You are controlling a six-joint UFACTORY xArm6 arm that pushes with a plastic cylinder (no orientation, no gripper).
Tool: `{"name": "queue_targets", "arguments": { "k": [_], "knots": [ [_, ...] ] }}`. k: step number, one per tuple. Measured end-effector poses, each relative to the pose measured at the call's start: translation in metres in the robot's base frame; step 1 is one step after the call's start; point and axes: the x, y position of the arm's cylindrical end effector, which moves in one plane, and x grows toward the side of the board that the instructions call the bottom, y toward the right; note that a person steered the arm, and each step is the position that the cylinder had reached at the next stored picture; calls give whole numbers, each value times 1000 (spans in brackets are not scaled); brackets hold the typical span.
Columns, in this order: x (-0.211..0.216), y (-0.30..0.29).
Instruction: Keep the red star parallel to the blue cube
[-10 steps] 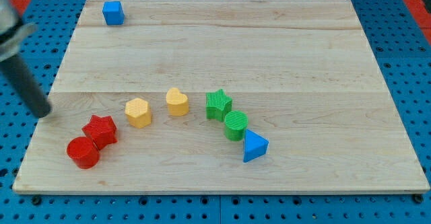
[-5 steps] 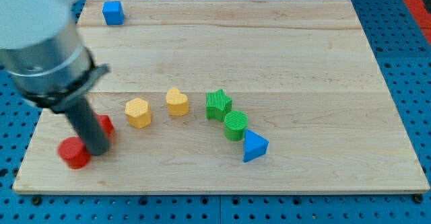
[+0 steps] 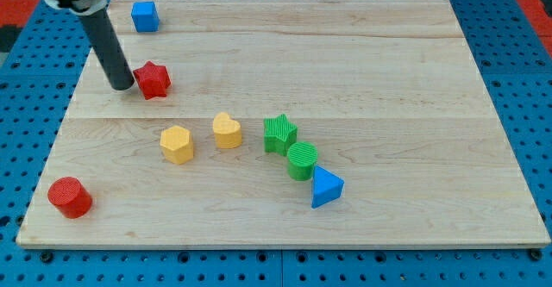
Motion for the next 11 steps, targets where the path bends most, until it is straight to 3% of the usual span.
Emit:
{"name": "queue_targets", "arguments": {
  "k": [1, 5, 8, 9, 11],
  "knots": [
    [1, 49],
    [14, 54],
    [-22, 53],
    [35, 58],
    [-19, 92]
  ]
}}
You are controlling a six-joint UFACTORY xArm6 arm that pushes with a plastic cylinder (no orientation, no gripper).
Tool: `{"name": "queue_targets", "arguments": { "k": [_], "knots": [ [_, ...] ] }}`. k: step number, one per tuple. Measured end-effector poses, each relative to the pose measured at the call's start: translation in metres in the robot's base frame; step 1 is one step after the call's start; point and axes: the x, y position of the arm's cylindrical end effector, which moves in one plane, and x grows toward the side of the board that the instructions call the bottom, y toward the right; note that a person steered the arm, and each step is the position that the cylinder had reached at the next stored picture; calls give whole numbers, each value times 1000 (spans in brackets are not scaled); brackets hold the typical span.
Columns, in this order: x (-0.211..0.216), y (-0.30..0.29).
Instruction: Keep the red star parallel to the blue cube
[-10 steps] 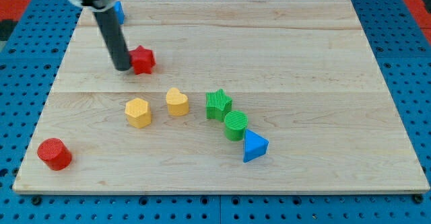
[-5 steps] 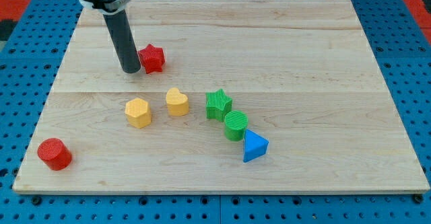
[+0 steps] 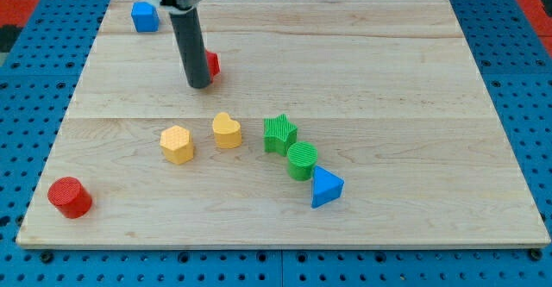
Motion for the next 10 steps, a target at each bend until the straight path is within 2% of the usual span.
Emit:
{"name": "queue_targets", "arguments": {
  "k": [2, 3, 5, 6, 8, 10],
  "knots": [
    [-48, -44],
    [-61, -25],
    [-85, 76],
    [-63, 92],
    [-105, 128],
    [-91, 131]
  ]
}}
